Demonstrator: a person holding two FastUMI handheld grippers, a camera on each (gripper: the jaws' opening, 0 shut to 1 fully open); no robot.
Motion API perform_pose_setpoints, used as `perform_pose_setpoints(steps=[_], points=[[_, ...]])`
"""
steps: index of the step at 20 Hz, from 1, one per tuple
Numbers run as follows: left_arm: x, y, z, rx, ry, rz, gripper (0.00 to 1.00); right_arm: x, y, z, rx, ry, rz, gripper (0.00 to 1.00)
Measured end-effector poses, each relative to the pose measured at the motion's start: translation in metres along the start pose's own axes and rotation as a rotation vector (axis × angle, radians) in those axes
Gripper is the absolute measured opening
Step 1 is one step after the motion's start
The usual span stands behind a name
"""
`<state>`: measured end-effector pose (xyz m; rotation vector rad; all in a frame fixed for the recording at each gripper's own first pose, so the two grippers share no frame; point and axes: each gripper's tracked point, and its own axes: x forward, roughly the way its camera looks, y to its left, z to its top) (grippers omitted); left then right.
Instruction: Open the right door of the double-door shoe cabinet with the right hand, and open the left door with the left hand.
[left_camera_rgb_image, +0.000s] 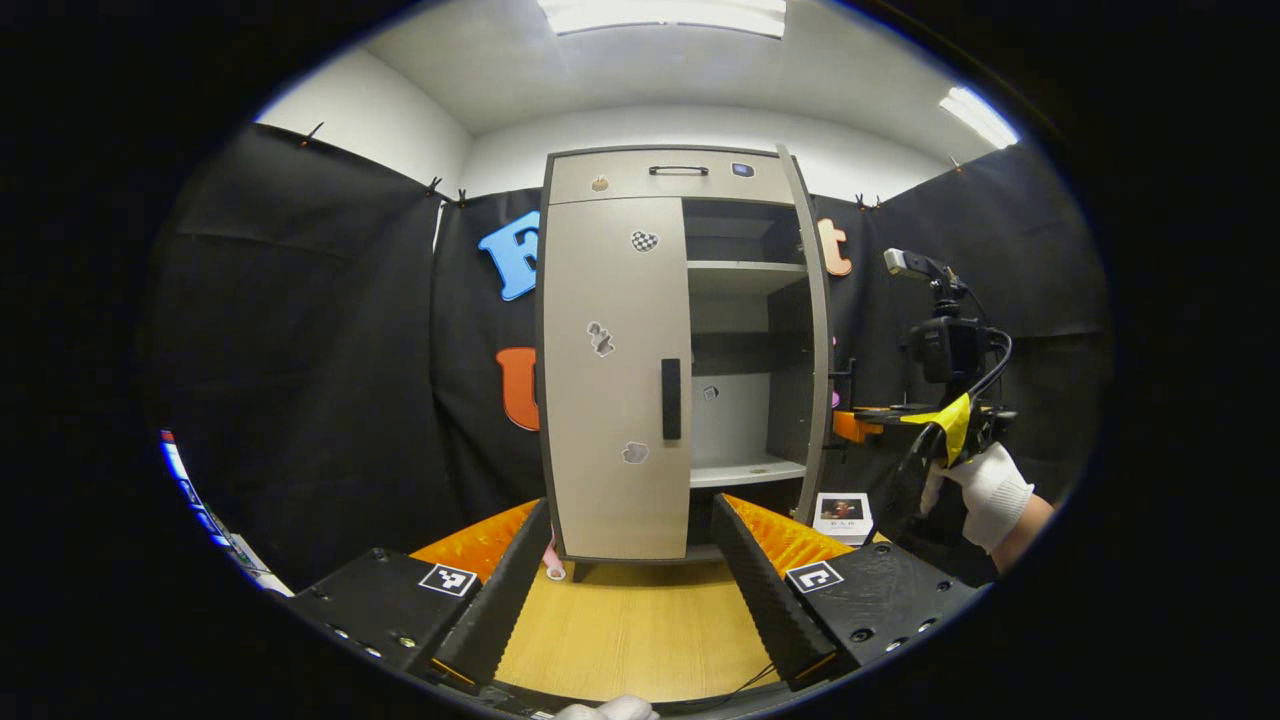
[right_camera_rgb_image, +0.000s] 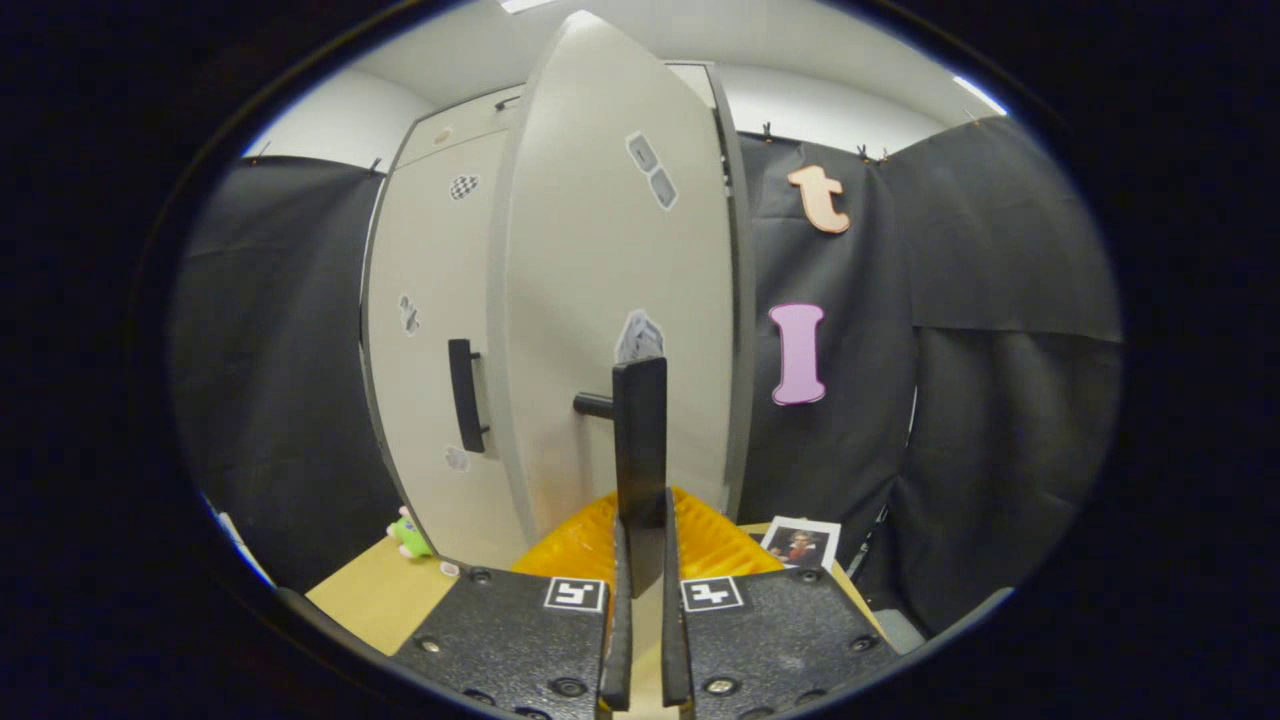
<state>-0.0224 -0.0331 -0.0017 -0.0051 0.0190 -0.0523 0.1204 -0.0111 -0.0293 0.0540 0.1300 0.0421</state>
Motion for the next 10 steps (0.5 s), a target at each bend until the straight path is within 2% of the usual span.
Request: perform_pose_setpoints(steps=[10], points=[[0.000, -0.078, 0.017, -0.010, -0.028, -0.044, 0.96, -0.006, -0.097, 0.002, -0.007, -0.003, -0.022, 0.01]])
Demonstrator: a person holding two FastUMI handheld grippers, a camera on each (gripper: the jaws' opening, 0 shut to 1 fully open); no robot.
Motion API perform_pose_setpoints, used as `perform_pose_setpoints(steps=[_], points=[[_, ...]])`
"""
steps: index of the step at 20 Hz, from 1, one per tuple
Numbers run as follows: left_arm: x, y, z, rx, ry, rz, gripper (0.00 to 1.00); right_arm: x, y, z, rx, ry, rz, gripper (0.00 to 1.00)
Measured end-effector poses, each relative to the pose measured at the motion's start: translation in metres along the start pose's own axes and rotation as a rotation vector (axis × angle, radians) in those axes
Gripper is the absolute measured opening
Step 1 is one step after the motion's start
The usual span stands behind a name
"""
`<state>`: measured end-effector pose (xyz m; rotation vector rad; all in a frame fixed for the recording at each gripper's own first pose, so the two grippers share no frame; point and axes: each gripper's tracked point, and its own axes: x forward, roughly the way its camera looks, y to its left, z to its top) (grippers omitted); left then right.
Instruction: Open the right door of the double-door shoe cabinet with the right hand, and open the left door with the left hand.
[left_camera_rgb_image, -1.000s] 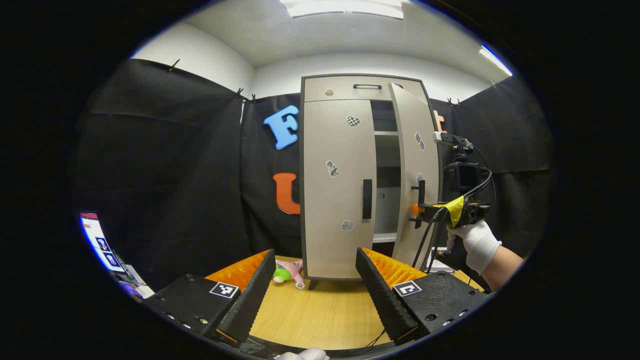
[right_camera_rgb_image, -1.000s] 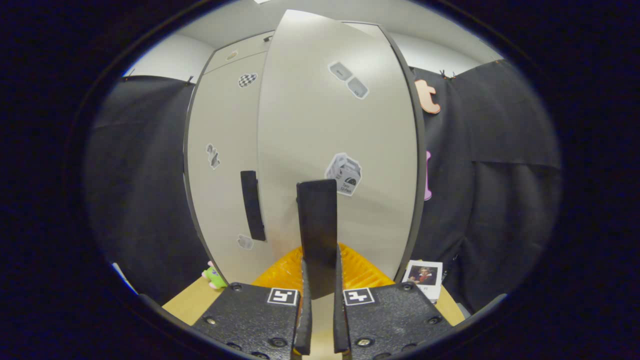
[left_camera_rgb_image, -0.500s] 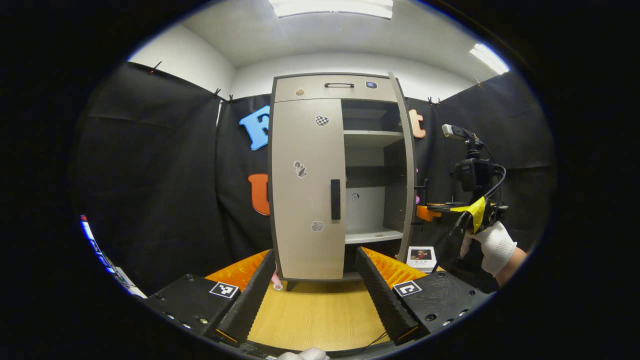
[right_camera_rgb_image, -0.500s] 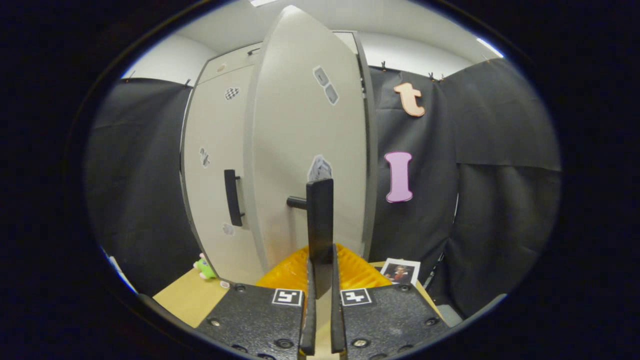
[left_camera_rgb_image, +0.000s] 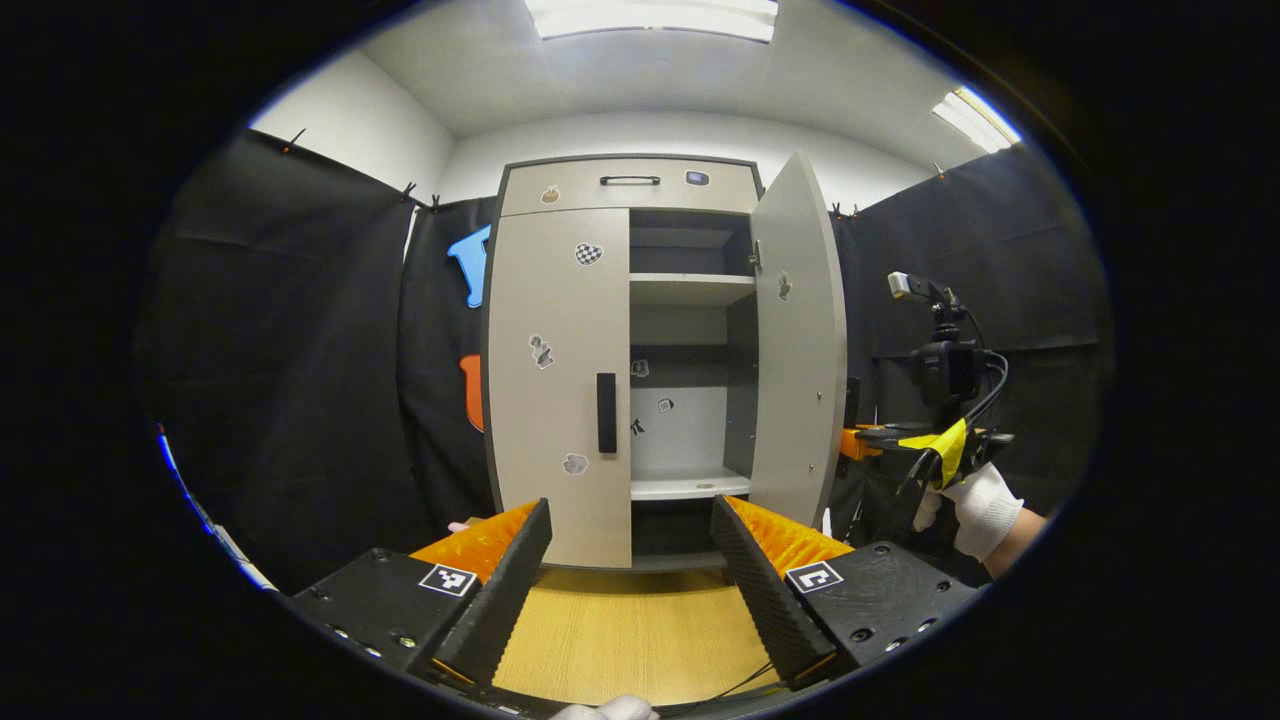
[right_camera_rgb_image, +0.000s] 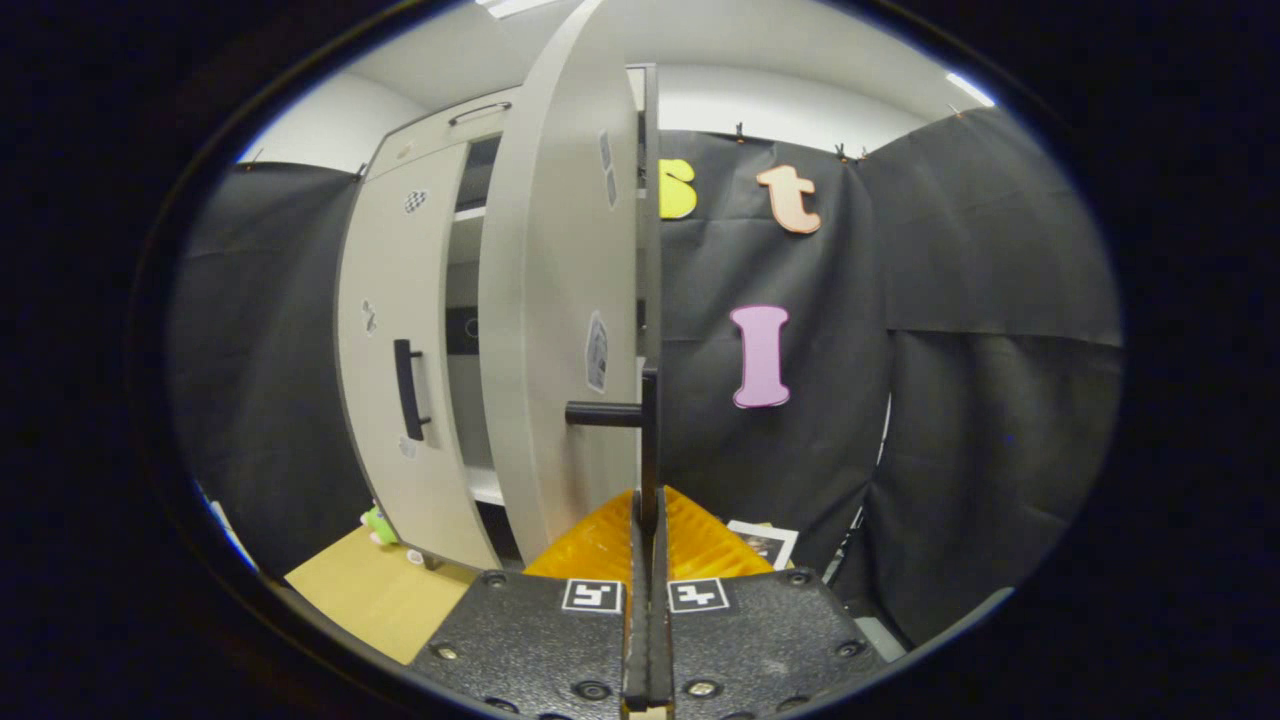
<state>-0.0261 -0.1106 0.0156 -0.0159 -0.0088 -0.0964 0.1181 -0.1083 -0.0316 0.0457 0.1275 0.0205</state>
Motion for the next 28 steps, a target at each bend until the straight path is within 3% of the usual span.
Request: perform_pose_setpoints(steps=[2, 8, 14, 19, 20, 21, 24, 27, 28], points=[[-0.001, -0.010, 0.000, 0.002, 0.006, -0.001, 0.96, -0.002, 0.004, 0.001, 0.043, 0.011, 0.057, 0.04], [-0.005, -0.017, -0.003, -0.002, 0.021, 0.025, 0.96, -0.001, 0.001, 0.000, 0.029, 0.014, 0.077, 0.04], [-0.005, -0.010, -0.003, 0.011, 0.023, 0.039, 0.96, -0.003, 0.001, 0.001, 0.016, 0.010, 0.063, 0.01], [0.003, 0.005, -0.007, 0.019, 0.032, 0.048, 0.96, -0.016, -0.012, 0.001, 0.034, 0.014, 0.043, 0.08], [0.006, 0.008, -0.008, 0.019, 0.035, 0.047, 0.96, -0.023, -0.016, 0.004, 0.033, 0.013, 0.028, 0.19], [0.009, 0.011, -0.009, 0.018, 0.035, 0.047, 0.96, -0.029, -0.020, 0.009, 0.032, -0.004, 0.015, 0.24], [0.016, 0.027, -0.007, 0.031, 0.035, 0.057, 0.96, -0.055, -0.030, 0.018, 0.013, -0.041, -0.031, 0.77], [0.029, 0.042, -0.009, 0.035, 0.034, 0.062, 0.96, -0.081, -0.024, 0.024, 0.014, -0.078, -0.054, 1.00], [0.033, 0.046, -0.011, 0.034, 0.038, 0.060, 0.96, -0.090, -0.019, 0.023, 0.016, -0.084, -0.054, 0.96]])
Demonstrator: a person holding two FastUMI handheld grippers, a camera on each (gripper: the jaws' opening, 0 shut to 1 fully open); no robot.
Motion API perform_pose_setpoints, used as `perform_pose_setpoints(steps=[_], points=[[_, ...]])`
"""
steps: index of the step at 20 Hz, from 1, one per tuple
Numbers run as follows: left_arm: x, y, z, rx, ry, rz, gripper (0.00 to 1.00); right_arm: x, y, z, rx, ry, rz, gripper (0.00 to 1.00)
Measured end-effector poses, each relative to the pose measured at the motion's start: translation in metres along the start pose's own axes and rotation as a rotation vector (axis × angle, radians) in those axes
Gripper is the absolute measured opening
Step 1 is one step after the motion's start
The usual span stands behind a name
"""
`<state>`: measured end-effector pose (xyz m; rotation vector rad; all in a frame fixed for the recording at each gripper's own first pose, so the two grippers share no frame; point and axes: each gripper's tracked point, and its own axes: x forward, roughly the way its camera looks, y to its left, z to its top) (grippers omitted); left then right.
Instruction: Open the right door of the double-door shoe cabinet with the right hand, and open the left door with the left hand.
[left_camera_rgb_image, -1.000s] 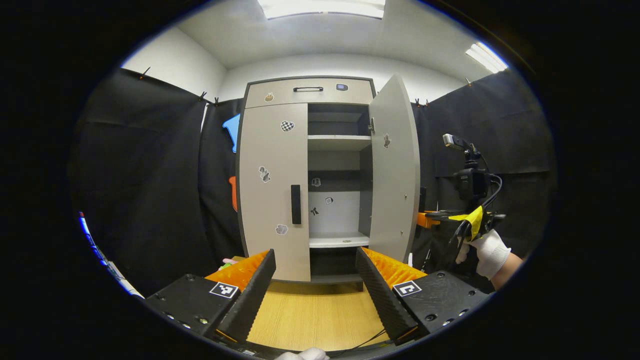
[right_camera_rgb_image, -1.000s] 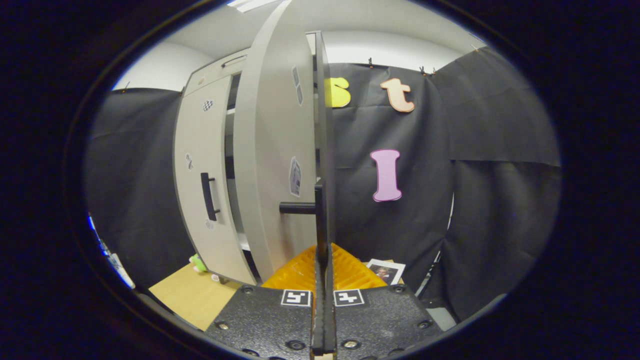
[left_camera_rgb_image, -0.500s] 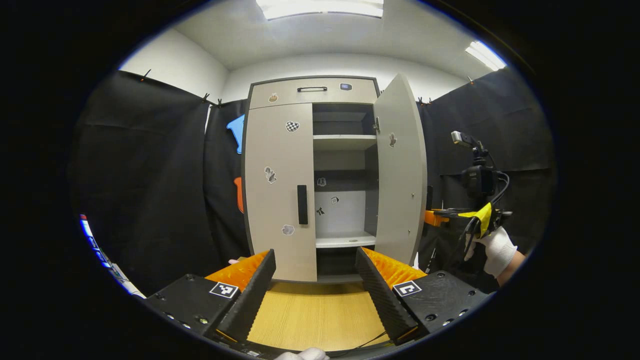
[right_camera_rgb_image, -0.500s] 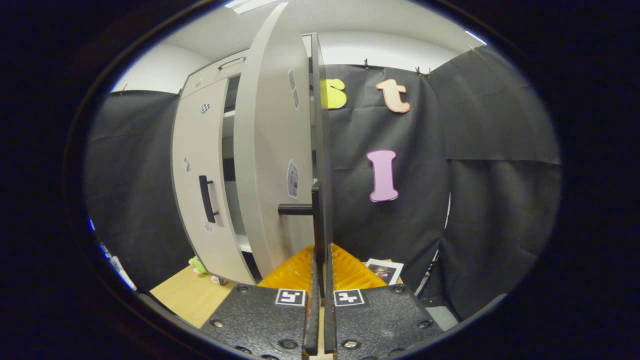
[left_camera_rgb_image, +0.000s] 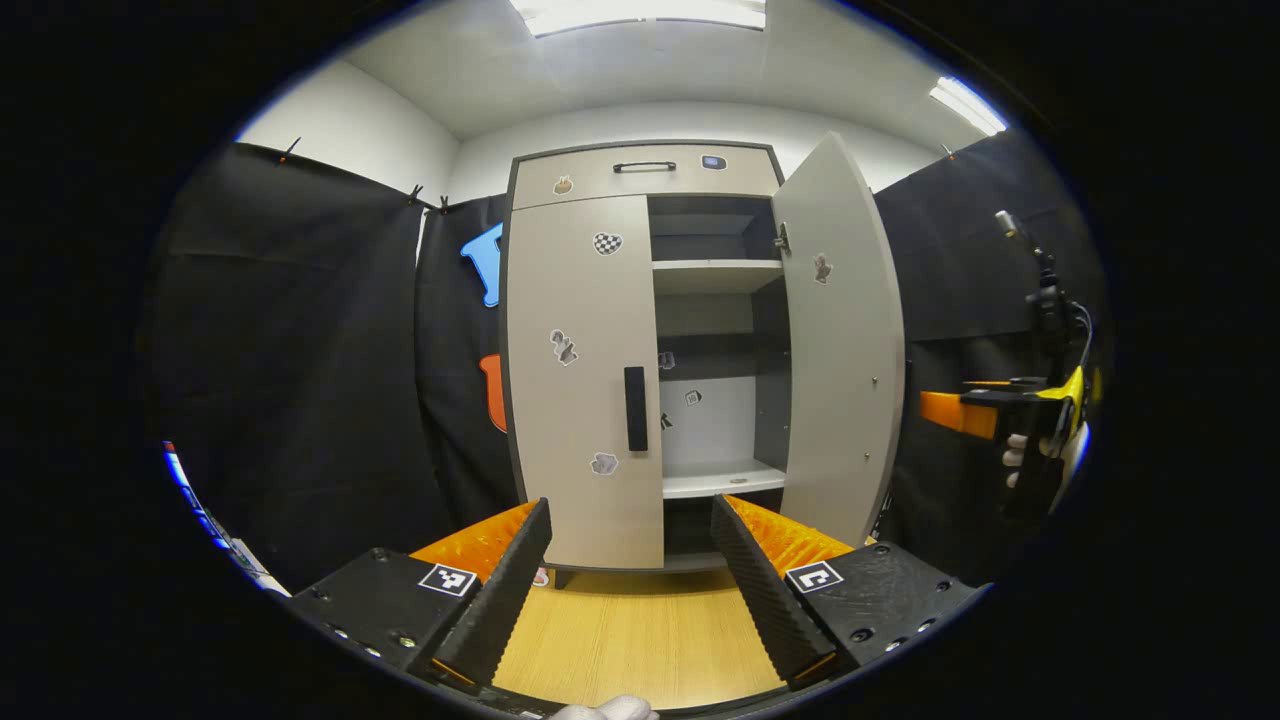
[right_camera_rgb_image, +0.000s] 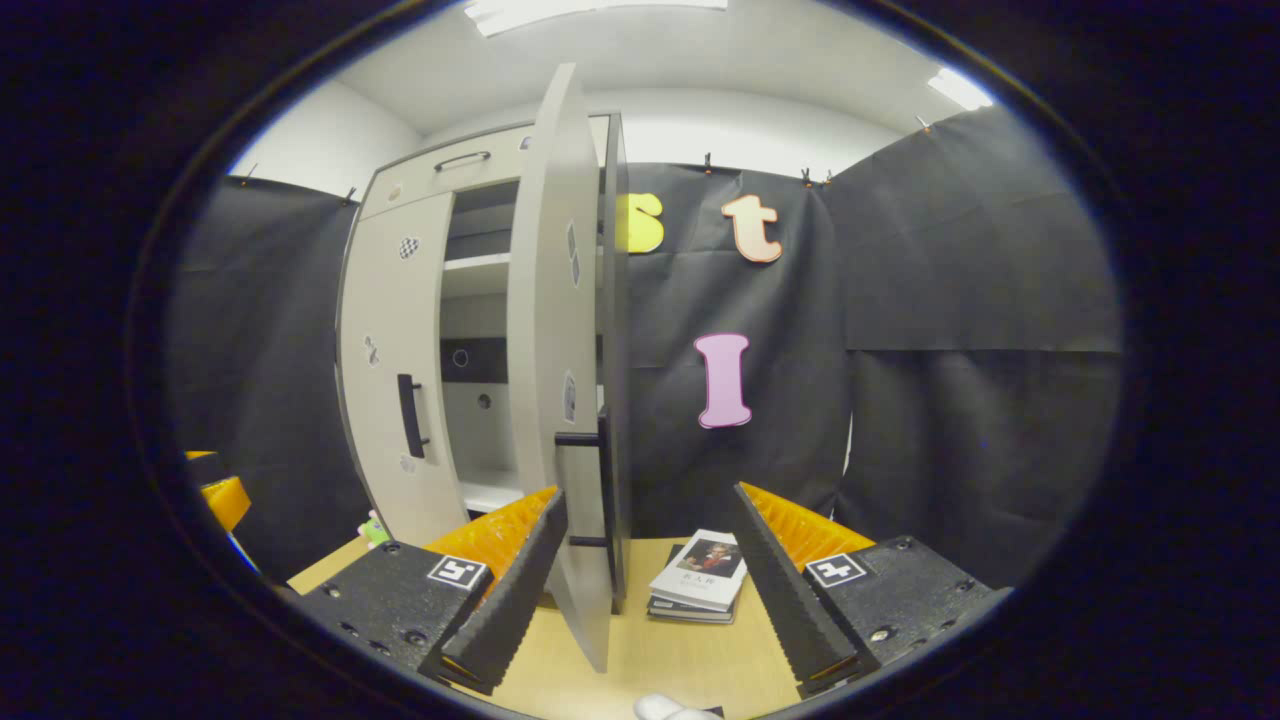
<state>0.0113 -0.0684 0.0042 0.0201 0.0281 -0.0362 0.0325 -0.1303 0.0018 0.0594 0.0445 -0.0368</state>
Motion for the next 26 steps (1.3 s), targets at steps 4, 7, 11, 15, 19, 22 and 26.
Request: perform_pose_setpoints(steps=[4, 7, 11, 15, 19, 22, 26], points=[[0.020, 0.014, -0.008, 0.006, 0.010, -0.001, 0.96, -0.030, 0.019, -0.015, 0.020, -0.028, -0.017, 0.96], [0.041, 0.021, -0.016, 0.004, 0.019, -0.015, 0.96, -0.043, 0.038, -0.029, 0.039, -0.017, -0.020, 1.00], [0.082, 0.028, -0.016, 0.006, 0.008, -0.032, 0.96, -0.048, 0.059, -0.029, 0.033, -0.010, -0.014, 0.97], [0.141, 0.030, -0.001, 0.000, -0.031, -0.040, 0.96, -0.046, 0.068, -0.023, -0.001, -0.009, -0.026, 1.00], [0.207, 0.017, 0.011, -0.010, -0.054, -0.077, 0.96, -0.045, 0.065, -0.018, -0.026, -0.008, -0.063, 0.97], [0.254, 0.003, 0.006, -0.013, -0.037, -0.102, 0.96, -0.044, 0.056, -0.019, -0.034, 0.007, -0.102, 0.97], [0.301, -0.009, -0.001, -0.026, -0.017, -0.108, 0.96, -0.042, 0.042, -0.018, -0.037, 0.018, -0.150, 0.97]])
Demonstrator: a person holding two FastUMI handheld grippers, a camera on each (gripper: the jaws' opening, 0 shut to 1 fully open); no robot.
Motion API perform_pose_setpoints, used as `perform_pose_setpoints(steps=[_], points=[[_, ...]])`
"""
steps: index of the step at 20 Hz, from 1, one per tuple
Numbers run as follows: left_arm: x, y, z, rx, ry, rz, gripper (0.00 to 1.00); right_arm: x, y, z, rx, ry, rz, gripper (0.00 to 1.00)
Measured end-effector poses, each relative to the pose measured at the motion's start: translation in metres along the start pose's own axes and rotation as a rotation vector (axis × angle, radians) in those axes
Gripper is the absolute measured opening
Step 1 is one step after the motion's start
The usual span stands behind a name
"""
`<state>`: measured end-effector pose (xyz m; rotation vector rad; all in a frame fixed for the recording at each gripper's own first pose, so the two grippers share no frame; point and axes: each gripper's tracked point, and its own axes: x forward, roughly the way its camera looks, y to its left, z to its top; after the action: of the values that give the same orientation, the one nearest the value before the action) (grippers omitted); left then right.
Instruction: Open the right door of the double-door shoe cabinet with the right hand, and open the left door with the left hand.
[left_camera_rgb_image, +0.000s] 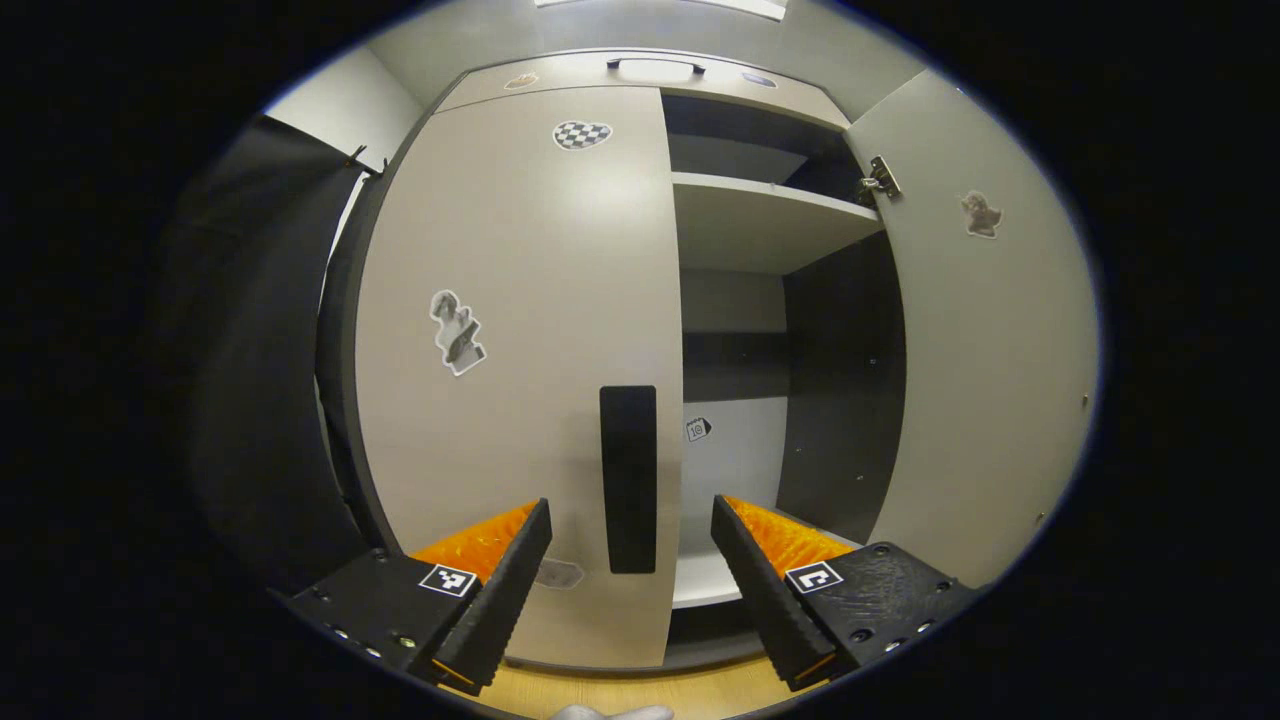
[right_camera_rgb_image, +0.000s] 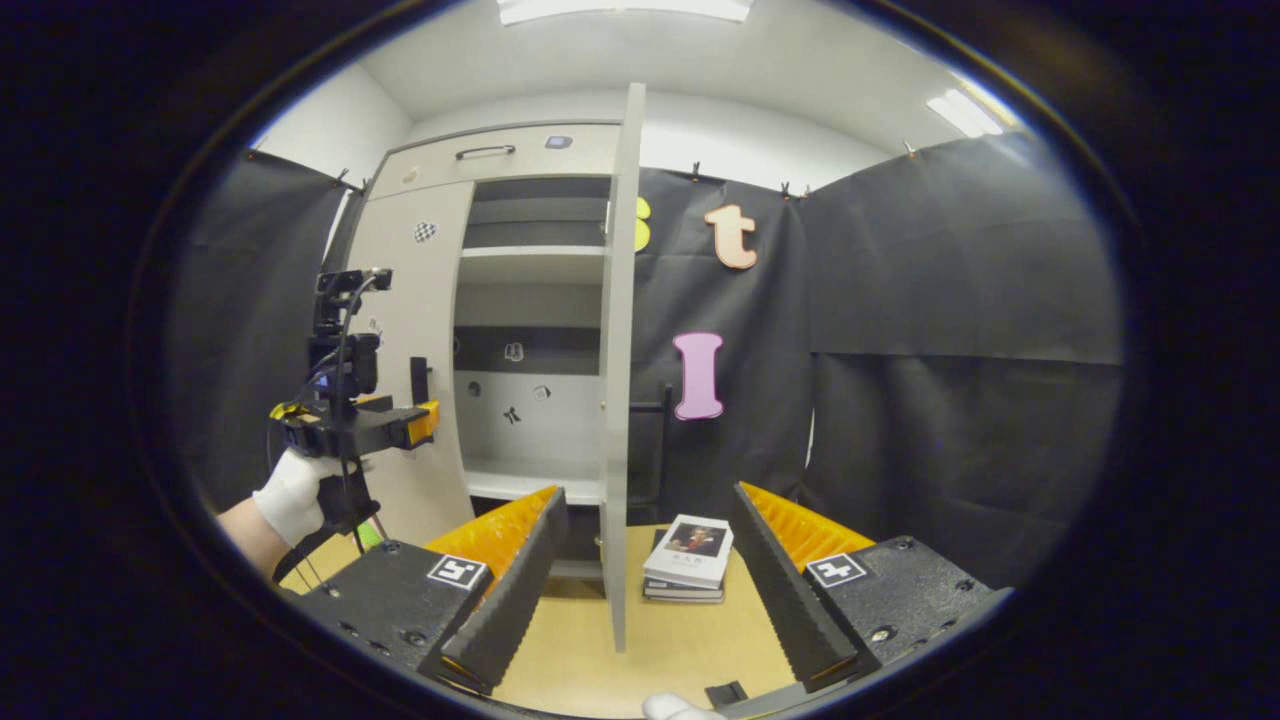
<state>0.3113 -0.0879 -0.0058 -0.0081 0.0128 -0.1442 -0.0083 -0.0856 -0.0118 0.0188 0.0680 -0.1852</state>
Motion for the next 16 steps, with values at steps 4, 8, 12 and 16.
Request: perform_pose_setpoints(steps=[4, 8, 12, 16], points=[[0.032, 0.002, -0.006, -0.012, 0.023, 0.005, 0.96, 0.009, -0.006, -0.002, 0.000, 0.020, -0.015, 1.00], [0.039, 0.006, -0.008, -0.004, 0.029, 0.035, 0.87, 0.015, -0.004, -0.006, 0.000, 0.037, -0.005, 1.00], [0.040, 0.005, -0.008, -0.008, 0.031, 0.008, 0.44, 0.018, -0.002, -0.004, -0.004, 0.029, 0.011, 1.00], [0.037, 0.006, -0.007, -0.005, 0.050, 0.022, 0.22, 0.019, 0.006, -0.001, -0.013, 0.022, 0.036, 1.00]])
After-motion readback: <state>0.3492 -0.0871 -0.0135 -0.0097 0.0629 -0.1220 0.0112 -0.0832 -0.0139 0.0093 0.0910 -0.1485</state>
